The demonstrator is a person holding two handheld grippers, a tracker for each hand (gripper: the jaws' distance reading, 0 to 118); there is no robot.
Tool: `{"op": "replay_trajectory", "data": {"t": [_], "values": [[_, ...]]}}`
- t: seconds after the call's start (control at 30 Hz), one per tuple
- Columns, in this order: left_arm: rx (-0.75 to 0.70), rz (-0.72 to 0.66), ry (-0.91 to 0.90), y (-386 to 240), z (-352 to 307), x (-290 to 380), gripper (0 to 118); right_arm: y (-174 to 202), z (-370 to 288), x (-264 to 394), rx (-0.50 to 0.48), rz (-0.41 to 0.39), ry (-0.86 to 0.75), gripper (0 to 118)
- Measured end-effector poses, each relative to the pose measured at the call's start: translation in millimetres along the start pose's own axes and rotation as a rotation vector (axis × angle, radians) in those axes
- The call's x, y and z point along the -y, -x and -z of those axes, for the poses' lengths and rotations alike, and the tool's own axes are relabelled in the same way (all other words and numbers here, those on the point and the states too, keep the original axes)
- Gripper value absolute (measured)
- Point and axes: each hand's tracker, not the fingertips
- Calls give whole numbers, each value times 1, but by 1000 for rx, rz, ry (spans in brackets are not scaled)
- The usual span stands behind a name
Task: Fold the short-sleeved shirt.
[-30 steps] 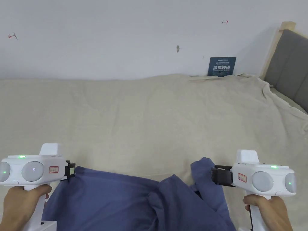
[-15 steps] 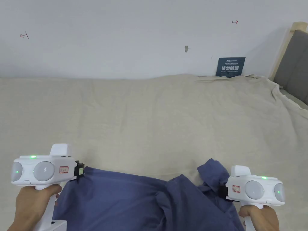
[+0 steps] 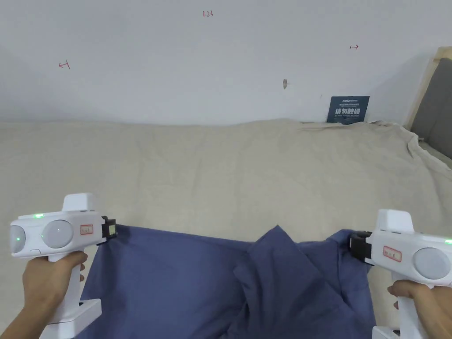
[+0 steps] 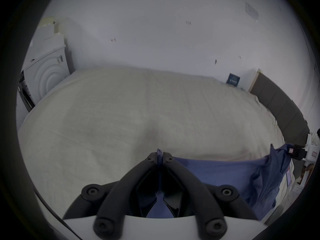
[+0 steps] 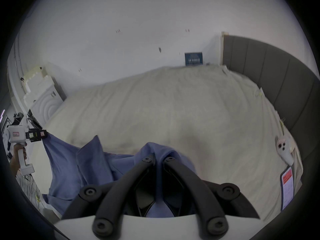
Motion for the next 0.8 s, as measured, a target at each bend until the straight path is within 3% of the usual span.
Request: {"op": "replay_trajectory", "data": {"t": [0.43,0.8], "values": [[-8,-3,-270,0,-114,-100,2,36,-88,-111,-71,-61,-283,3],[-32,55,-422,-20,-158,-188,2,45,-105,-218,-53,-86,-435,3]]}}
